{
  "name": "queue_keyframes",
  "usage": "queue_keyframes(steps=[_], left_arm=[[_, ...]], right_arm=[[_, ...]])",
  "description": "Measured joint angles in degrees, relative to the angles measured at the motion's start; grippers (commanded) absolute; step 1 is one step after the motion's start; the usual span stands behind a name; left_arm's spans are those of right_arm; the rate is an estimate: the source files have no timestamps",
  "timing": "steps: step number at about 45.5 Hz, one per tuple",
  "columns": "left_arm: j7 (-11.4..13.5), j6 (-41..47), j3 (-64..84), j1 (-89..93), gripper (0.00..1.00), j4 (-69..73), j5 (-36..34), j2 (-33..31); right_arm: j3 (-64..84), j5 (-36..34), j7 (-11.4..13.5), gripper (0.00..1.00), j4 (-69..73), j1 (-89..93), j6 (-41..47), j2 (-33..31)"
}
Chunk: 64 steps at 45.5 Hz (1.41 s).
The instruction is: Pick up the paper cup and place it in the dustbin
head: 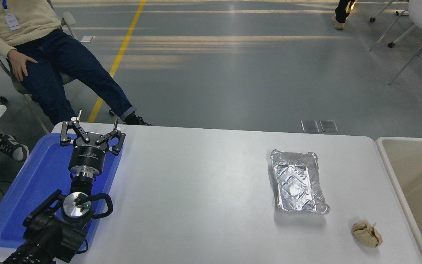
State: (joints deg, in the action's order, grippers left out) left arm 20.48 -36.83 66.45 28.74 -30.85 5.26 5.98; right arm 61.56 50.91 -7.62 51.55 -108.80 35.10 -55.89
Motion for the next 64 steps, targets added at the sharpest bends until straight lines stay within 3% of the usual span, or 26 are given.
queue_keyframes(steps=[24, 45, 64], left_arm=[[0.0, 0.0, 0.0, 0.0, 1.0, 0.0, 0.0, 0.0], [0.0, 0.0, 0.0, 0.0, 1.0, 0.0, 0.0, 0.0], [0.0, 0.0, 0.0, 0.0, 1.0, 0.0, 0.0, 0.0]], right_arm=[[-6.2, 0.1, -4.8, 0.0, -12.3, 21.9, -11.0, 0.0], [-16.2, -1.7, -5.4, 0.0, -21.5, 42.3, -21.4, 3.6], [-22.9, -7.9, -5.5, 0.0, -36.2, 60.1, -27.8, 13.1]])
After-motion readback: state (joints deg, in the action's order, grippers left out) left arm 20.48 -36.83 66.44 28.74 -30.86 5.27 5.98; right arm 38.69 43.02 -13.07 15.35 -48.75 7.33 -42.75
